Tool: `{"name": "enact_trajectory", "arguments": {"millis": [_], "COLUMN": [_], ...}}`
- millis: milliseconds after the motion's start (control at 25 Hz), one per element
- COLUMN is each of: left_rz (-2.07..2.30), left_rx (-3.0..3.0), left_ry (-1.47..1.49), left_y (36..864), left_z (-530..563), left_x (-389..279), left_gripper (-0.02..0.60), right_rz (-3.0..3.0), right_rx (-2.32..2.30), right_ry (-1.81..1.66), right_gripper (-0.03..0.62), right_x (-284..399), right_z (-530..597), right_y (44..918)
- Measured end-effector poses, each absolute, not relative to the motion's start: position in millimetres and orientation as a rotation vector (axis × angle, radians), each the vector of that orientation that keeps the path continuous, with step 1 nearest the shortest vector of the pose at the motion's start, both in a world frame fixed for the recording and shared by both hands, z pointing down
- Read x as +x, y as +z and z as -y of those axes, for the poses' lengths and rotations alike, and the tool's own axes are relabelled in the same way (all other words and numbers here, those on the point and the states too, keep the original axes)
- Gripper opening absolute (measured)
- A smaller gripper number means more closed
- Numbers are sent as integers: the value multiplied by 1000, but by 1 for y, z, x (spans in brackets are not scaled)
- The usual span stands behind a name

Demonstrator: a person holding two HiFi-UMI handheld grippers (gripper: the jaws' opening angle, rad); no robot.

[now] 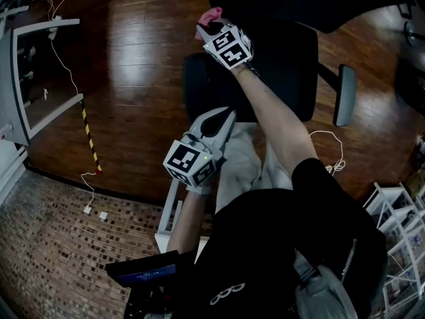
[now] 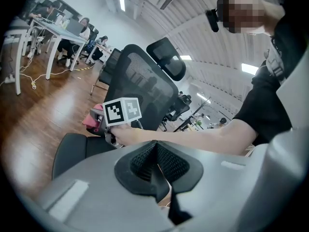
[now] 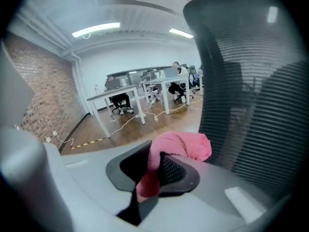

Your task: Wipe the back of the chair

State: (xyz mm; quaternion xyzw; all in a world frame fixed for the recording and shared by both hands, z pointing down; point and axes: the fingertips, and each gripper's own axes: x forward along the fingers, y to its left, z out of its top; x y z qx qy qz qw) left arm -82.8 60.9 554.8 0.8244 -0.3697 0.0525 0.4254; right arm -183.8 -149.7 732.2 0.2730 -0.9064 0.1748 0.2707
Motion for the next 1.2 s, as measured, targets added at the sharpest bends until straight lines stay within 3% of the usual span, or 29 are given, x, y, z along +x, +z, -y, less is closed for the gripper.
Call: {"name": "enact_trajectory", "arguments": {"millis": [160,360,1200], "left_rz": [910,874,739], "left_rx": [2082,2118,2272], "left_ry": [141,160,226], "left_y": [553,545,506], "left_z": [-58,-52,-15], "left_x": [-73,-50,88], "left_gripper": [-9,-9,-9], "right_rz": [2524,2490,2087], "right_rx": [651,772,1426], "right_ry": [381,366,530], "right_gripper": [40,40,41], "right_x": [-194,-152,236], "right_z": [150,179,243], "right_y": [709,689,661]}}
